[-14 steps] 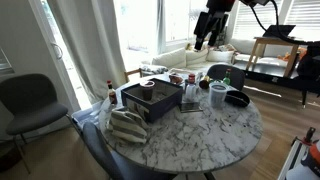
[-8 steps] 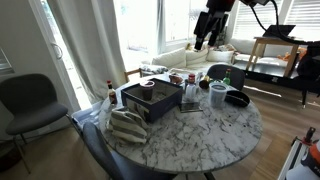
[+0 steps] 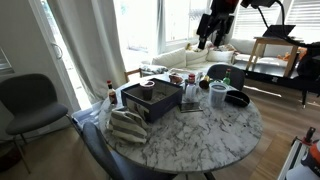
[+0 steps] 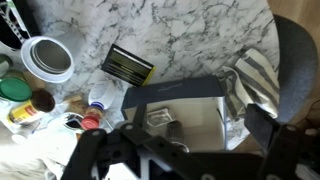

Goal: Remove the glasses from the case, then put them in the transparent bucket

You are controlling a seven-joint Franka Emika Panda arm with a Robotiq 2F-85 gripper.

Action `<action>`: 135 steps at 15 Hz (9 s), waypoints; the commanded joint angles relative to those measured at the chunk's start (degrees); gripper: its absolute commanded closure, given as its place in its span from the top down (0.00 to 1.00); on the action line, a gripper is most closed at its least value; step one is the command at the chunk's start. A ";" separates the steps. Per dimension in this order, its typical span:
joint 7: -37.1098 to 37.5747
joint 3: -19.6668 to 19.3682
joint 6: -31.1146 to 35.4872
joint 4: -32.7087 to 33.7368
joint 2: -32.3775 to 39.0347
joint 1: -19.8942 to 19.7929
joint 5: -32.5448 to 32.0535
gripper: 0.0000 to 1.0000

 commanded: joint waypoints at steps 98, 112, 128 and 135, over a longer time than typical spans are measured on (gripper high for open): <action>-26.26 -28.72 7.06 -12.89 20.73 -23.23 -19.39 1.00; -37.87 -34.52 22.81 -3.58 37.08 -21.97 -0.79 1.00; -55.24 -27.32 39.09 -2.00 42.43 -22.90 5.73 1.00; -52.21 -26.17 51.92 -1.86 48.48 -22.25 2.86 0.74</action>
